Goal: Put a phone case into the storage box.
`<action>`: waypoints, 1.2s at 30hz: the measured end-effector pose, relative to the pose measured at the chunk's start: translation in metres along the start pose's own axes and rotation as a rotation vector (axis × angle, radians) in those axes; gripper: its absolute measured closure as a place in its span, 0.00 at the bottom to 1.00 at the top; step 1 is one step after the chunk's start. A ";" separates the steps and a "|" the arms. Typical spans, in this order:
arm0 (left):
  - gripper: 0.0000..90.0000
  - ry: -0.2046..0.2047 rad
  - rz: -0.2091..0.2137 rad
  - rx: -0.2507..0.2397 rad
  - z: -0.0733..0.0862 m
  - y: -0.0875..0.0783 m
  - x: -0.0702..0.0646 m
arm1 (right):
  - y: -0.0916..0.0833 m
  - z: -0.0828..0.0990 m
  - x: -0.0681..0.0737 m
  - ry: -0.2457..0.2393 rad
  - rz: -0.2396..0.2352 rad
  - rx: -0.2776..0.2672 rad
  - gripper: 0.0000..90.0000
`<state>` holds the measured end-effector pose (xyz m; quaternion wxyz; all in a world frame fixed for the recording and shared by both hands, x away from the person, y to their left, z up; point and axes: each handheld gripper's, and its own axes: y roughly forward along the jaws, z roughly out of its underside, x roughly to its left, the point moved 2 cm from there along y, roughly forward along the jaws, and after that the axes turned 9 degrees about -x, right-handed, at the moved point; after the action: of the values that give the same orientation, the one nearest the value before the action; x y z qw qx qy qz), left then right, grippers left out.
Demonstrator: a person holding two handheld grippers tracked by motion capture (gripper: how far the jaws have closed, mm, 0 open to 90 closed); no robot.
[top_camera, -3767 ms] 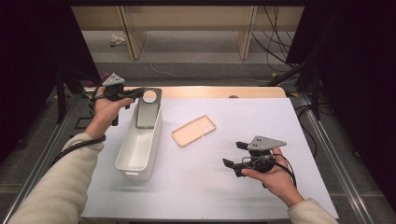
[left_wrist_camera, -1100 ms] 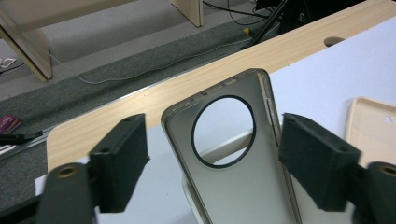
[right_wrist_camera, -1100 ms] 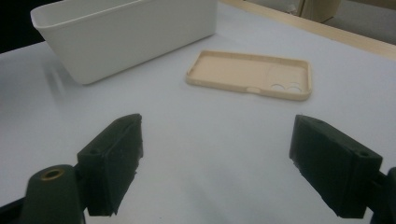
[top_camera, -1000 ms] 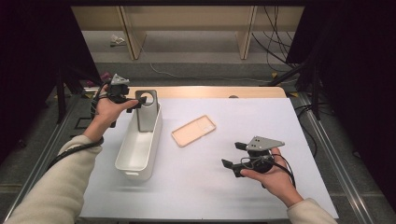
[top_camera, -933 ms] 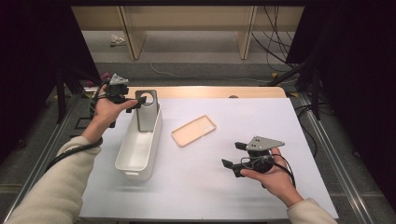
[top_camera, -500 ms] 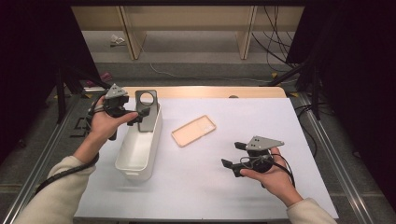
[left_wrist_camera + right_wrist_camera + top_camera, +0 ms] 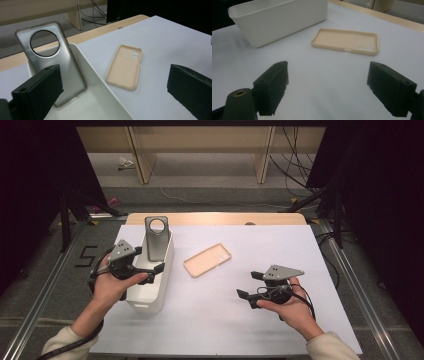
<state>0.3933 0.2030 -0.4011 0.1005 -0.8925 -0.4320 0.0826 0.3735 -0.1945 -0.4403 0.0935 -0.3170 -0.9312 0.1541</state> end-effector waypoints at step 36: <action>0.00 0.000 0.058 -0.005 0.026 -0.011 -0.029 | 0.017 -0.012 0.003 -0.051 0.009 0.001 0.55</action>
<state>0.3613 0.1900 -0.4214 0.0960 -0.9048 -0.4062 0.0844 0.3840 -0.1770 -0.4344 0.0688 -0.3172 -0.9317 0.1629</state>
